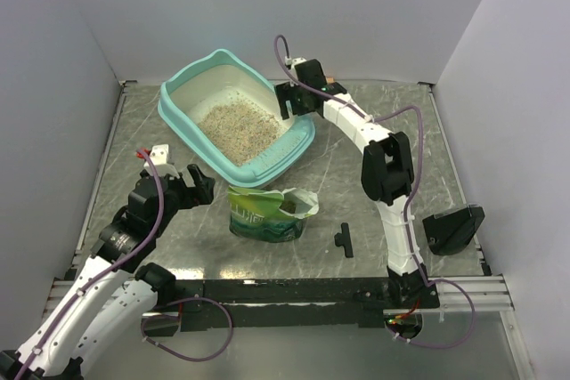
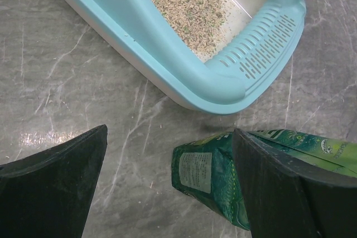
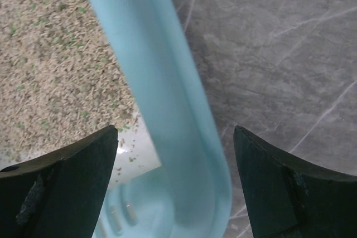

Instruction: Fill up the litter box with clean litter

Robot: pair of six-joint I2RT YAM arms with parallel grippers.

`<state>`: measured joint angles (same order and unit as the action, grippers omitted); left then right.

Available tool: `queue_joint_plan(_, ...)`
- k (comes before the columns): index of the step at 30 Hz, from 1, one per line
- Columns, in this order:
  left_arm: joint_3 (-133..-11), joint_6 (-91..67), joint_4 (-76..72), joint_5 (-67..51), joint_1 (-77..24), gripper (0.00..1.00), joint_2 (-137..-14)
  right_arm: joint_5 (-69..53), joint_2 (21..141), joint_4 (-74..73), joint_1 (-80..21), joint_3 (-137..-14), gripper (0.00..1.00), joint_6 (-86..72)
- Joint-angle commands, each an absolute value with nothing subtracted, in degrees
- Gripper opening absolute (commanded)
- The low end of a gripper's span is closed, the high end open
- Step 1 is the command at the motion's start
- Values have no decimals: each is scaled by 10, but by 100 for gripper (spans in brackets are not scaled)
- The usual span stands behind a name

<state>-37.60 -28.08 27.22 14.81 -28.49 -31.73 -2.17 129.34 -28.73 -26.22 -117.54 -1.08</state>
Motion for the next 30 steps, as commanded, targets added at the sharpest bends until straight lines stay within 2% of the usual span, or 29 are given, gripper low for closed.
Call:
queue_joint_plan(1,-379,-278,258,153,-286,97,-319,-21,1312,-314,-253,-1233,89,-23)
queue_joint_plan(5,-378,-277,258,151,-286,97,-319,-25,1317,-332,-249,-1234,82,-25)
queue_joint_plan(7,-378,-277,258,150,-286,97,-317,-23,1319,-341,-246,-1237,74,-25)
queue_joint_plan(10,-378,-276,258,149,-286,97,-316,-22,1320,-352,-245,-1230,60,-26)
queue_joint_plan(14,-377,-275,257,147,-286,97,-313,-13,1308,-356,-244,-1214,31,-31)
queue_joint_plan(21,-376,-274,257,140,-287,97,-313,46,1246,-326,-229,-1115,4,-77)
queue_joint_plan(23,-376,-274,257,139,-286,97,-314,59,1214,-302,-219,-1066,0,-97)
queue_joint_plan(30,-375,-273,255,136,-286,97,-307,124,1105,-250,-177,-921,0,-147)
